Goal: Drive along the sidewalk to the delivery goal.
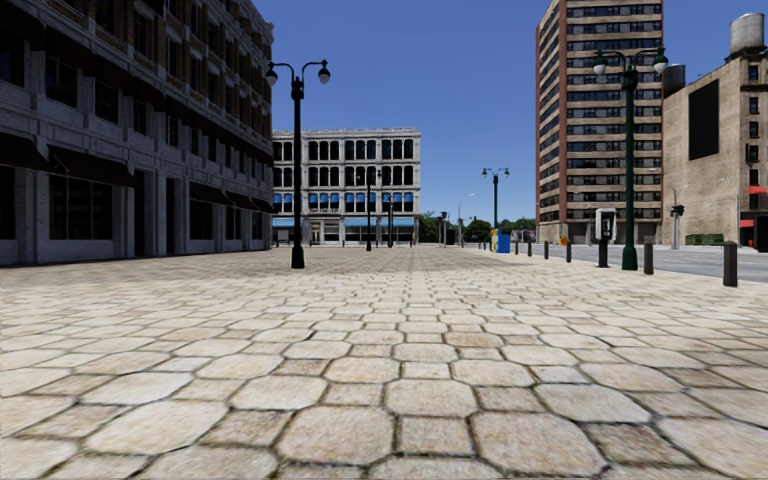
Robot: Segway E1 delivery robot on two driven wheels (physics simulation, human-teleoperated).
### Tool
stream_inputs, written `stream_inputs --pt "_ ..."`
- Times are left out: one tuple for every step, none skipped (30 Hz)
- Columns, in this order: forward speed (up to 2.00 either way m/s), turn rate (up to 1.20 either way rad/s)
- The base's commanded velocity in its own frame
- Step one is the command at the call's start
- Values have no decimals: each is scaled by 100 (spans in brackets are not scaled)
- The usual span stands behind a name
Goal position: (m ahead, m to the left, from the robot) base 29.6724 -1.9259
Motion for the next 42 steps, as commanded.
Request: stream_inputs --pt "173 0" --pt "173 0" --pt "173 0" --pt "173 0" --pt "173 0" --pt "173 0" --pt "173 0" --pt "173 0" --pt "173 0" --pt "173 0" --pt "173 0" --pt "173 0" --pt "173 0" --pt "173 0" --pt "173 0" --pt "173 0" --pt "173 0" --pt "173 0" --pt "173 0" --pt "173 0" --pt "173 0" --pt "173 0" --pt "173 0" --pt "173 0" --pt "173 0" --pt "173 0" --pt "173 0" --pt "173 0" --pt "173 0" --pt "173 0" --pt "173 0" --pt "173 0" --pt "173 0" --pt "173 0" --pt "173 0" --pt "173 0" --pt "173 0" --pt "173 0" --pt "173 0" --pt "173 0" --pt "173 -30" --pt "173 -45"
